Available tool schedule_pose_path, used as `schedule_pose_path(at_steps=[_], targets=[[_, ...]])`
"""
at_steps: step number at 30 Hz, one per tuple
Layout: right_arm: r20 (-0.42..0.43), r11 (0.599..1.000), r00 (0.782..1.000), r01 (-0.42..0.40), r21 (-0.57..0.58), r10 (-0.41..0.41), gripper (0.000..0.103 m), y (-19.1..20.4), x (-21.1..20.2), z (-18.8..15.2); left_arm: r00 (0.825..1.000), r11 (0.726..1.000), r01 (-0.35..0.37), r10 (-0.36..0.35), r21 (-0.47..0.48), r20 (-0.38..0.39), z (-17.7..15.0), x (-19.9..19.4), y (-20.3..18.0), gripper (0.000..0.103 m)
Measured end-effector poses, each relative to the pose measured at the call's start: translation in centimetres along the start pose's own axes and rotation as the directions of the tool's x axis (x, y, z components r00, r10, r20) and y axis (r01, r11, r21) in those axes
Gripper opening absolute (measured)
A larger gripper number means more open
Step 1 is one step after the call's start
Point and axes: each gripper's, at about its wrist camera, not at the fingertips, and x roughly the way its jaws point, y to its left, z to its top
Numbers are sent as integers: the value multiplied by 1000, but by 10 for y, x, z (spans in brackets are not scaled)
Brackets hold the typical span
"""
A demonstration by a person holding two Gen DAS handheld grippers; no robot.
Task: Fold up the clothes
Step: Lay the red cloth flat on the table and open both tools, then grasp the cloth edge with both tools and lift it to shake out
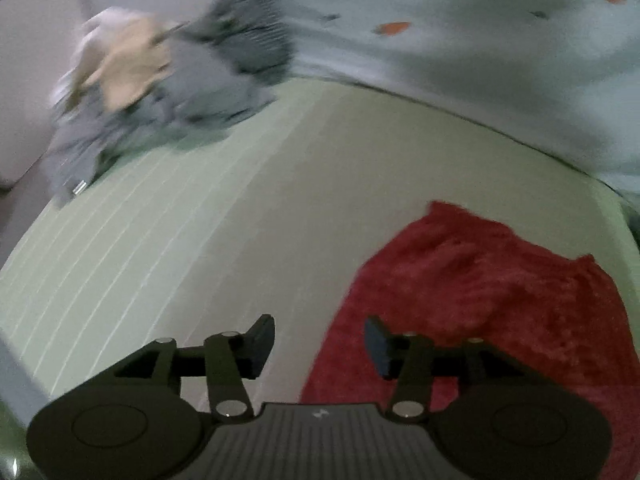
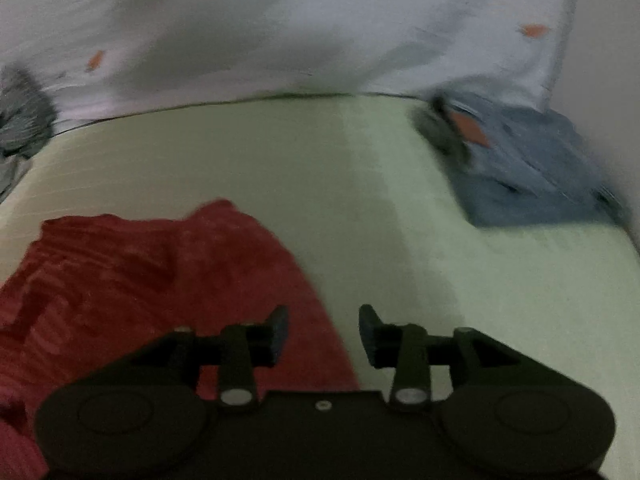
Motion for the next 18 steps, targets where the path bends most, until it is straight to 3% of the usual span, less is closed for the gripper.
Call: schedule_pose_path(at_steps=[5,9,13,18], targets=[[13,992,996,-91,-83,92,47,32,25,29,996,994,89,-89,61,-11,29,38,-24,55],[4,977,990,-140,-158,143,50,57,56,50,989,989,142,-141,33,-42,61,79,-42,56],[-62,965,986,-165,-204,155,51,73,87,65,979,983,182,-181,4,-99,87,114,-53,58],[-115,961,987,-136,-241,111,53,78,109,65,983,994,106,-105,-5,-149,97,149,-60,58]])
